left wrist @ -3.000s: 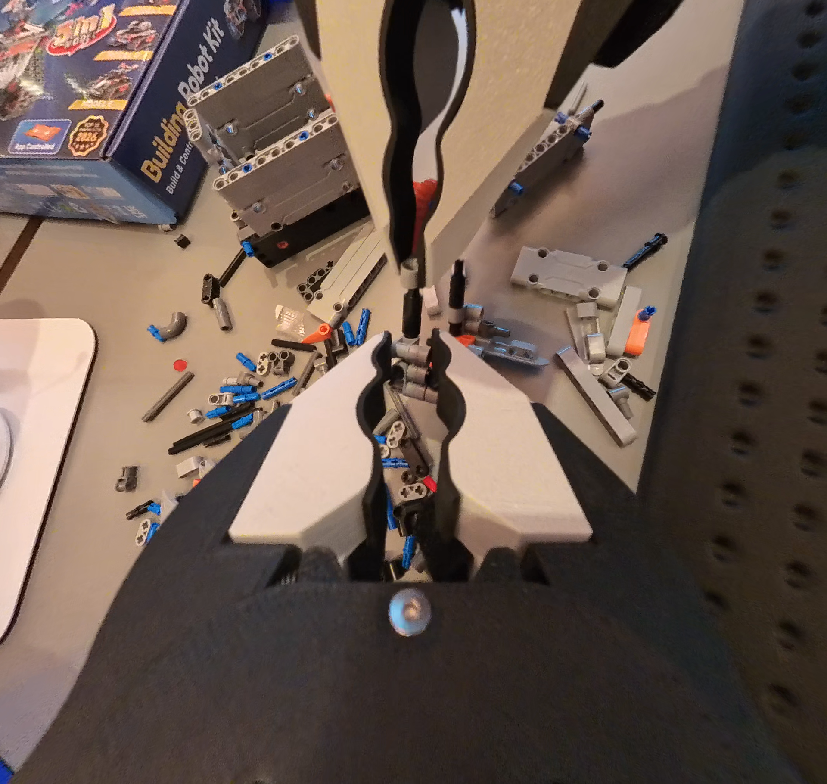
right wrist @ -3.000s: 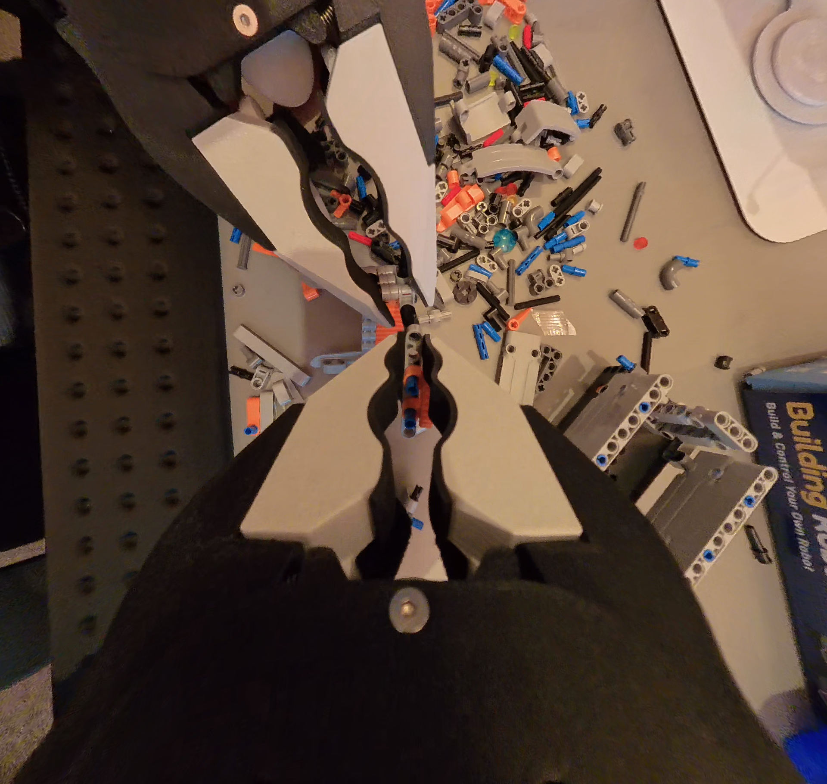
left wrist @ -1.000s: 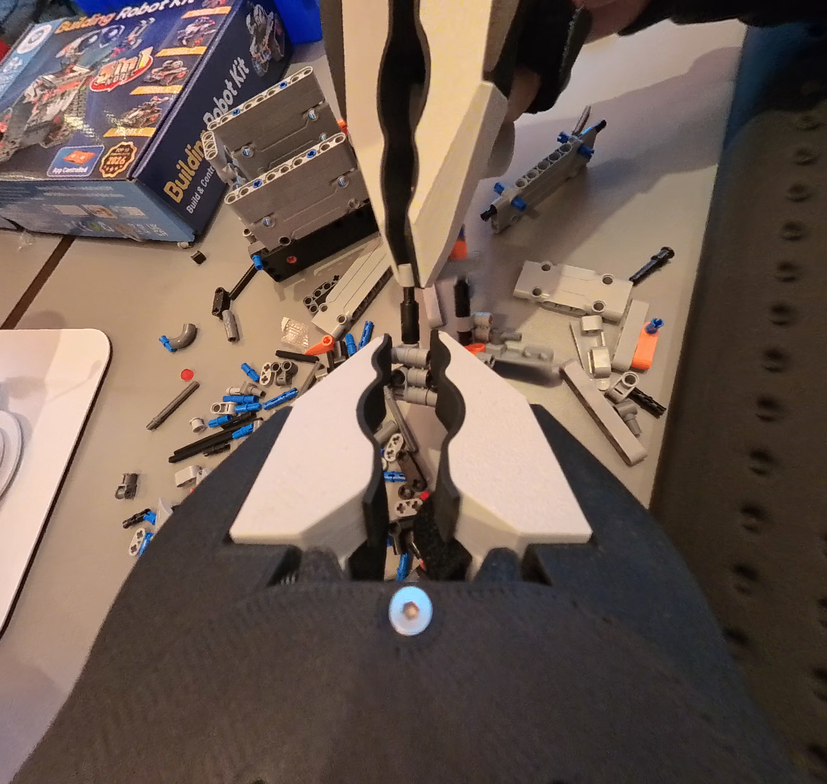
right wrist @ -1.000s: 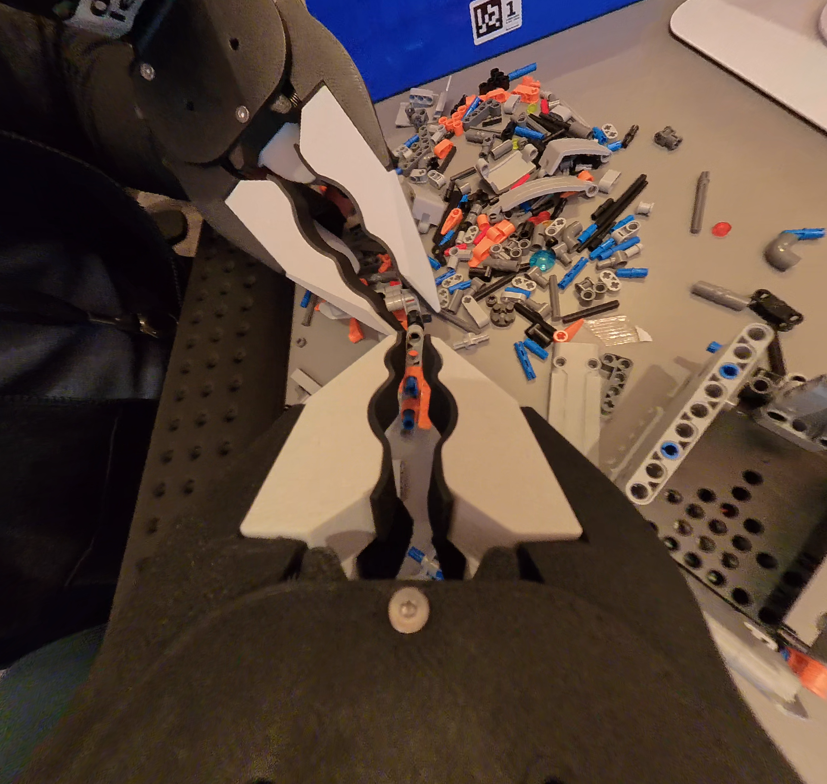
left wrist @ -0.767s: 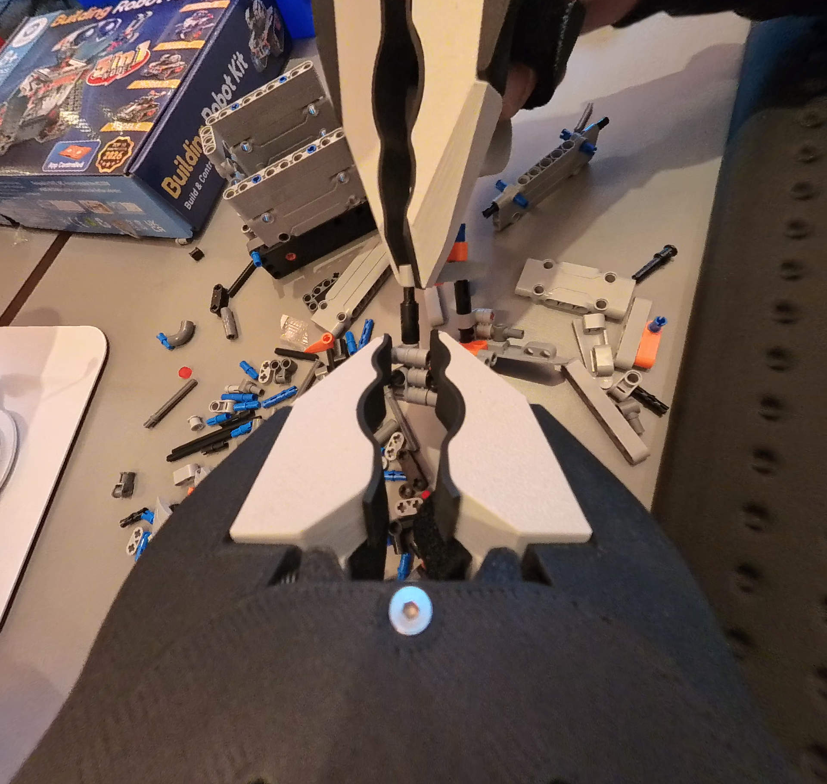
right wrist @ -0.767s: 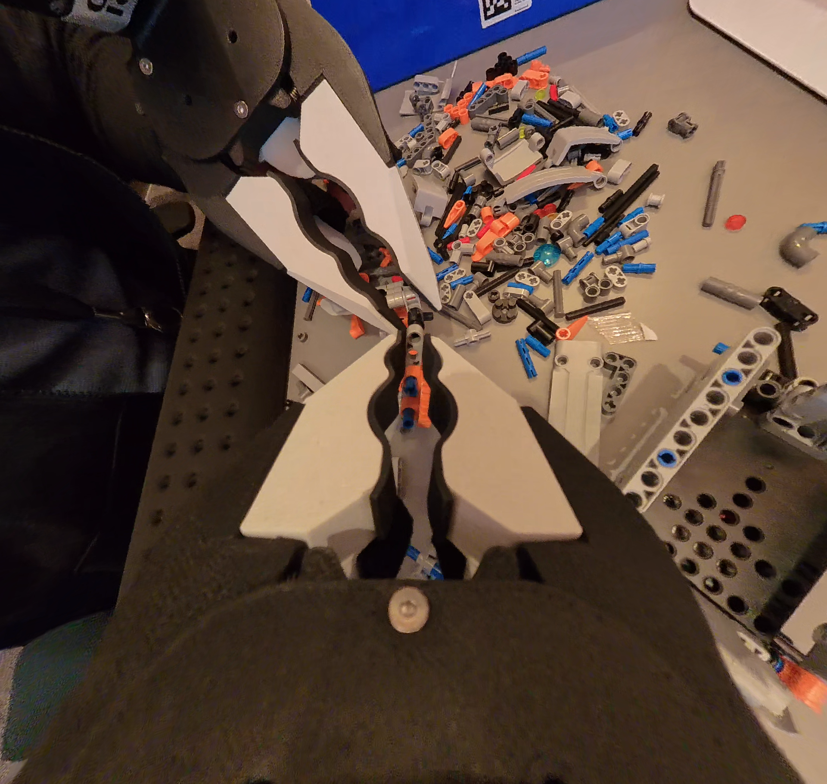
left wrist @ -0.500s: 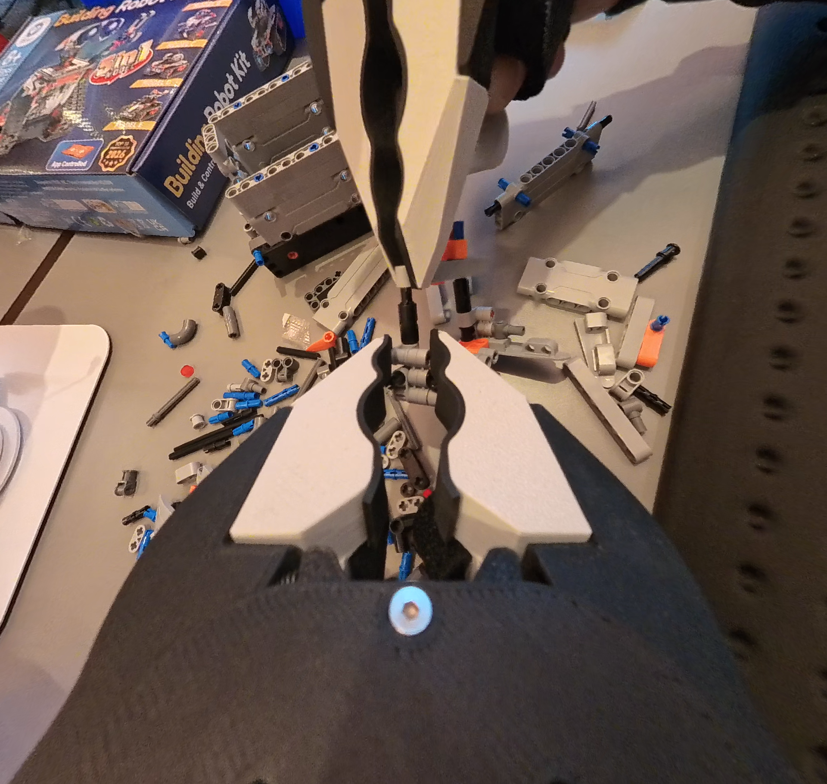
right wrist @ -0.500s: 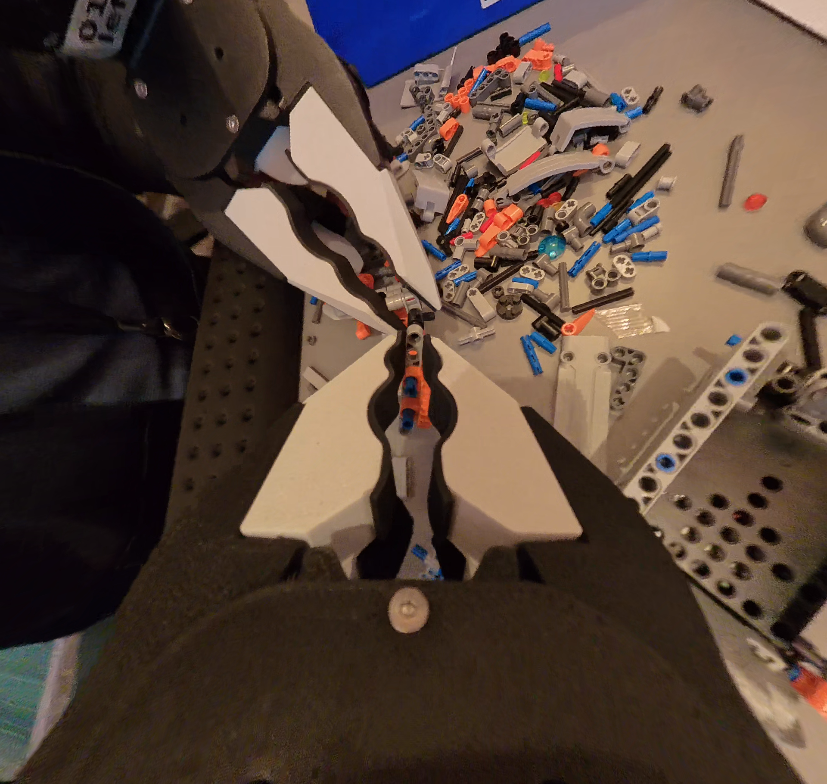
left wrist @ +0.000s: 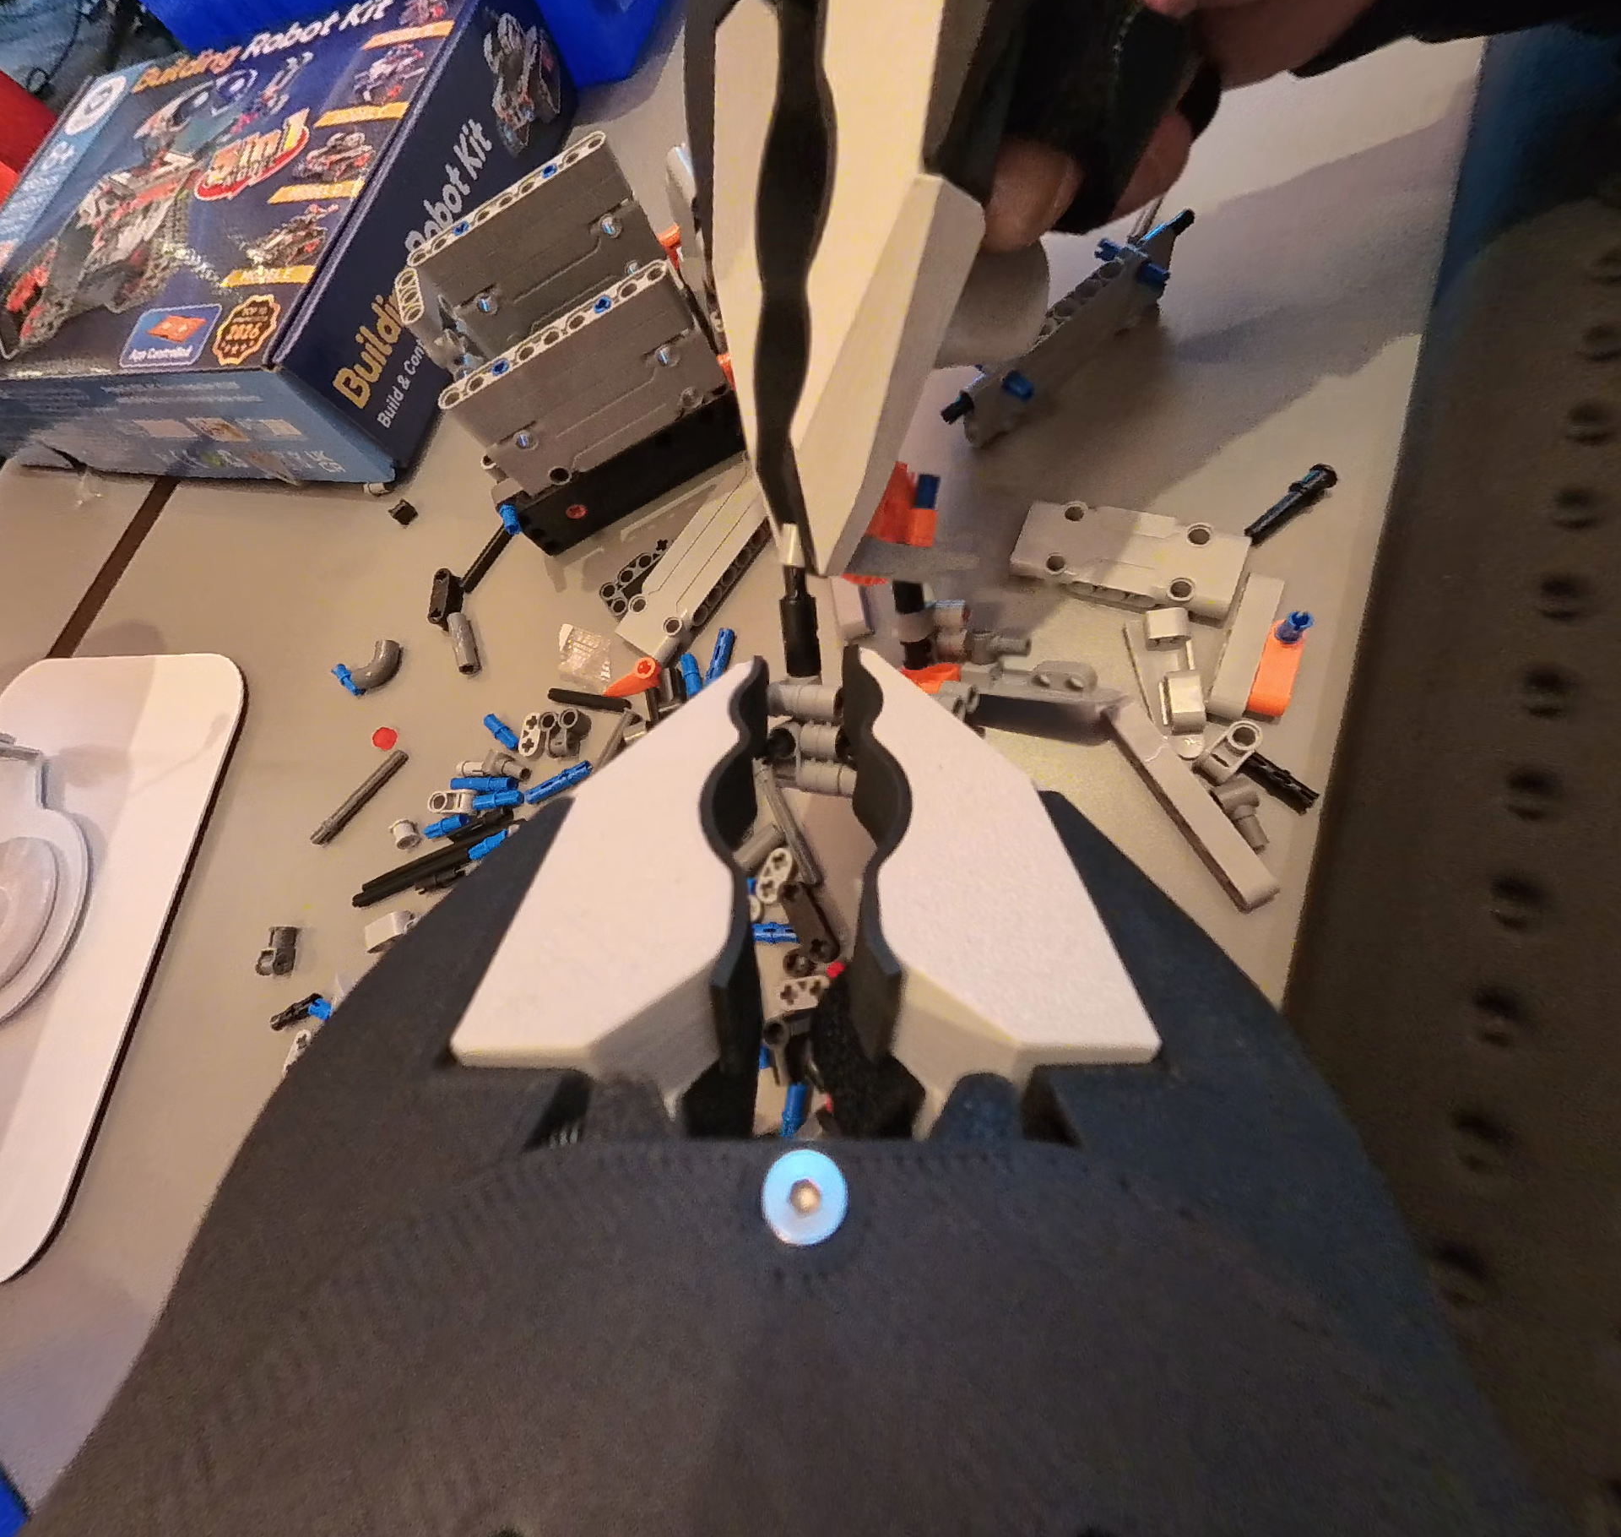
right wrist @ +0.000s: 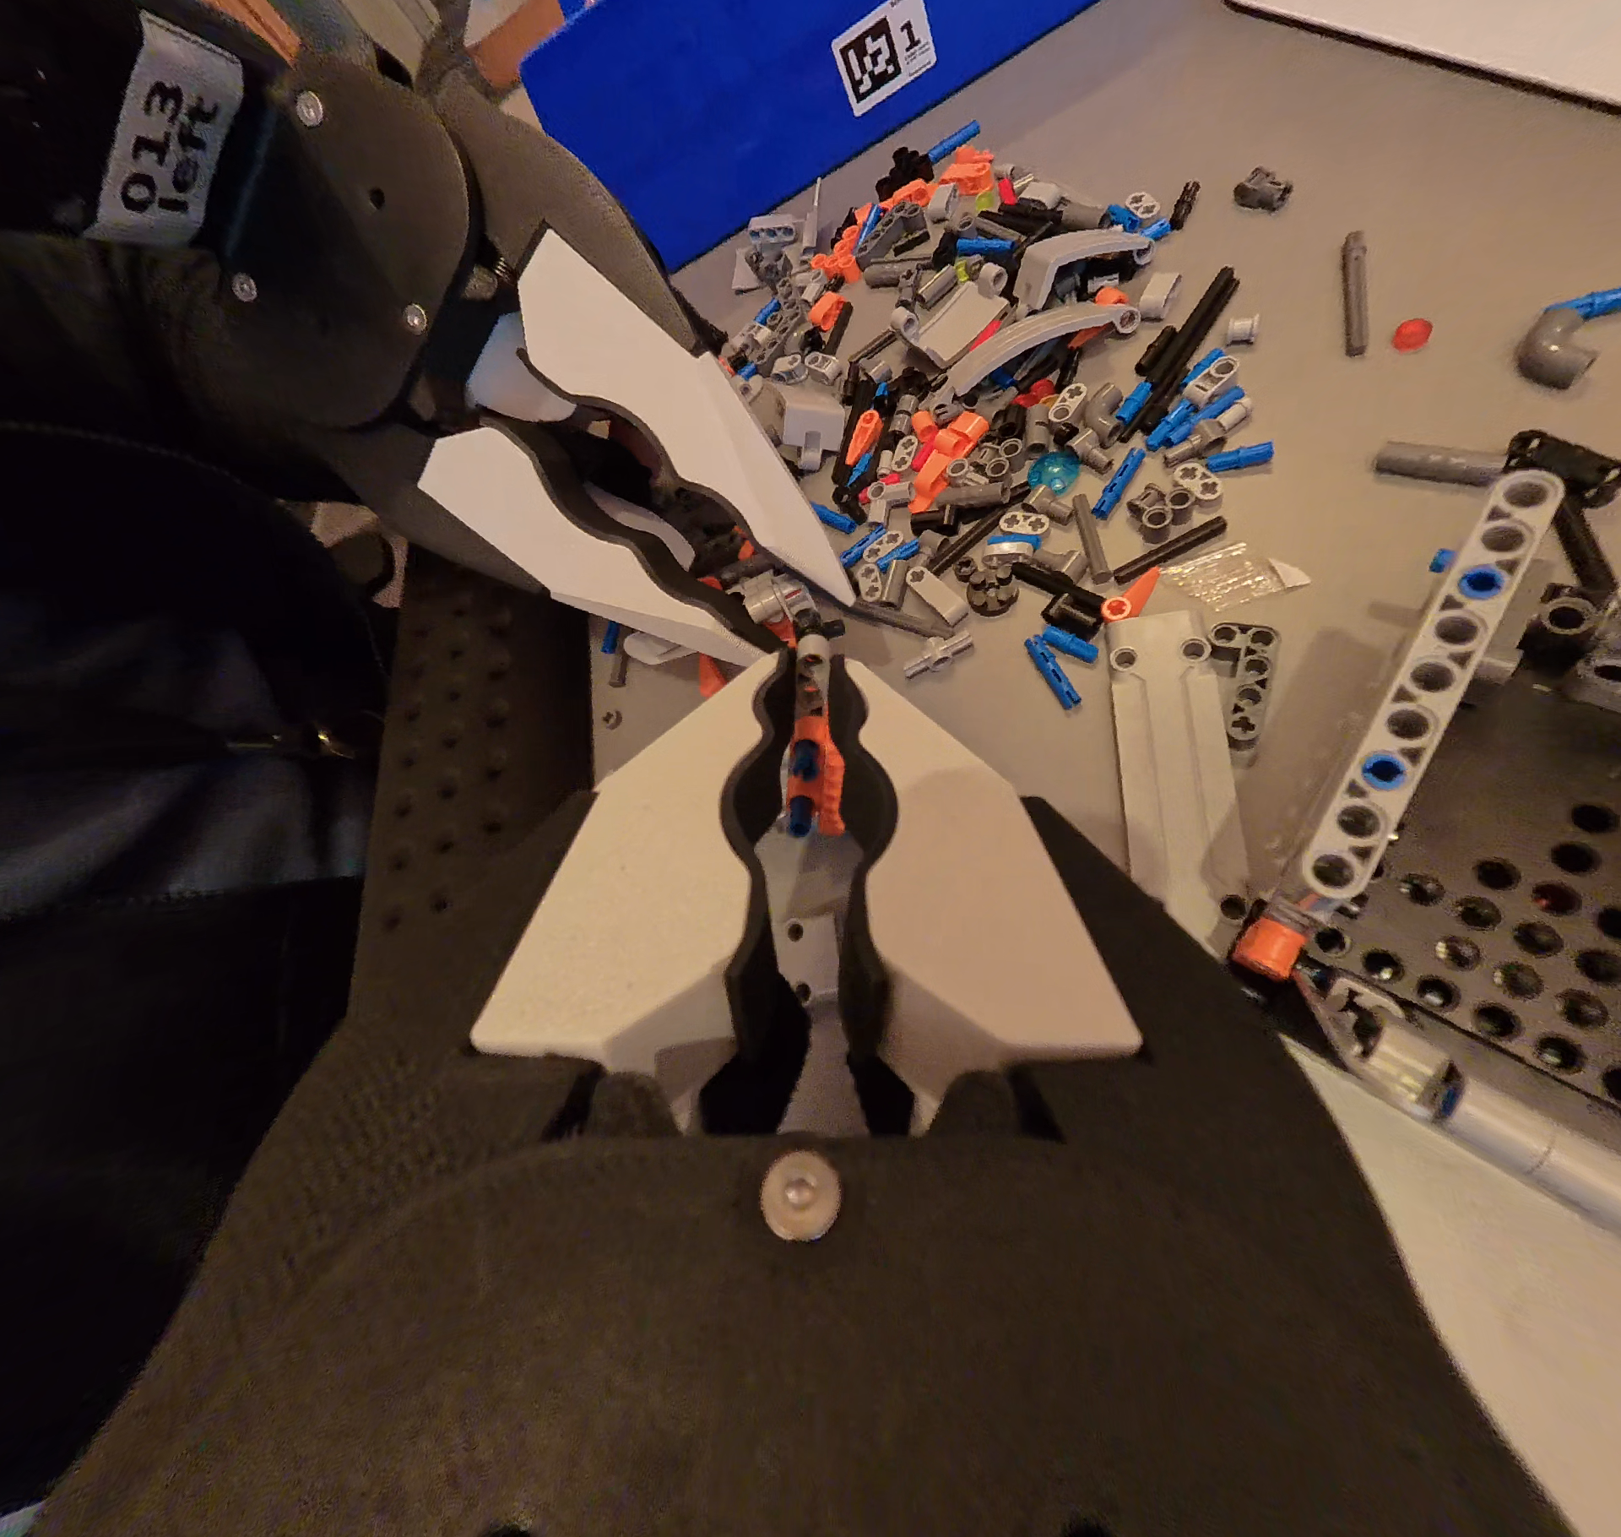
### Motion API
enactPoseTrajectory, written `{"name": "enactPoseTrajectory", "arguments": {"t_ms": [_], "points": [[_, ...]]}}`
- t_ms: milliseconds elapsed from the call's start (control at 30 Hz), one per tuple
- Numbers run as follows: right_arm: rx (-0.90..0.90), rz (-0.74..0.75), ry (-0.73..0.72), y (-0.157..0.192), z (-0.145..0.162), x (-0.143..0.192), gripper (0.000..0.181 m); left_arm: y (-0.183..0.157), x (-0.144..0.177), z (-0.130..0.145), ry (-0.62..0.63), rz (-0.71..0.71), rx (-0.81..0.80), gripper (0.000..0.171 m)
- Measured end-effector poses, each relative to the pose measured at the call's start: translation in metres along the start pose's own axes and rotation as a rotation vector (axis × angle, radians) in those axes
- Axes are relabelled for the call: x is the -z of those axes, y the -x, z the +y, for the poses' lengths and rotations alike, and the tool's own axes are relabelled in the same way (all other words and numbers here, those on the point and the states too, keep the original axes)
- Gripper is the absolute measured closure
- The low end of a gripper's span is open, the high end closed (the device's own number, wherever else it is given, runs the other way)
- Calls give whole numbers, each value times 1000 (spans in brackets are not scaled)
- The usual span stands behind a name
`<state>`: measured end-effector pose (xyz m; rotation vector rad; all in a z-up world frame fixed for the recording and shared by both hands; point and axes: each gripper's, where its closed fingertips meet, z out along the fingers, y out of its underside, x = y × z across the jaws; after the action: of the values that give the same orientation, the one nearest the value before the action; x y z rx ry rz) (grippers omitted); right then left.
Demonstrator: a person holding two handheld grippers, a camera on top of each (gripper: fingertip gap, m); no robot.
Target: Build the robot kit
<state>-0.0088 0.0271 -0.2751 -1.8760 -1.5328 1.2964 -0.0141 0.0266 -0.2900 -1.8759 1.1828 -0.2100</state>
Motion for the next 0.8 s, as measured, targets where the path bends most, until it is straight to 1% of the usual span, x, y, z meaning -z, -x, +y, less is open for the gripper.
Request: {"name": "enactPoseTrajectory", "arguments": {"t_ms": [67,167,267,367,533,667,800], "points": [[36,16,9,0,-1,-2,176,0,0,2,11,-2,-6,159],[15,-34,3,3,-2,-2,176,0,0,2,11,-4,-12,159],[29,-35,35,2,-2,-1,176,-1,-1,1,5,-1,-14,159],[90,1,126,2,1,0,176,-1,-1,1,8,-4,-20,158],[224,41,322,0,2,2,176,0,-1,-1,6,-12,-31,159],[284,6,394,0,3,1,176,-1,-1,0,10,-11,-31,159],[348,24,470,-1,5,1,176,-1,-2,0,11,-10,-33,159]]}}
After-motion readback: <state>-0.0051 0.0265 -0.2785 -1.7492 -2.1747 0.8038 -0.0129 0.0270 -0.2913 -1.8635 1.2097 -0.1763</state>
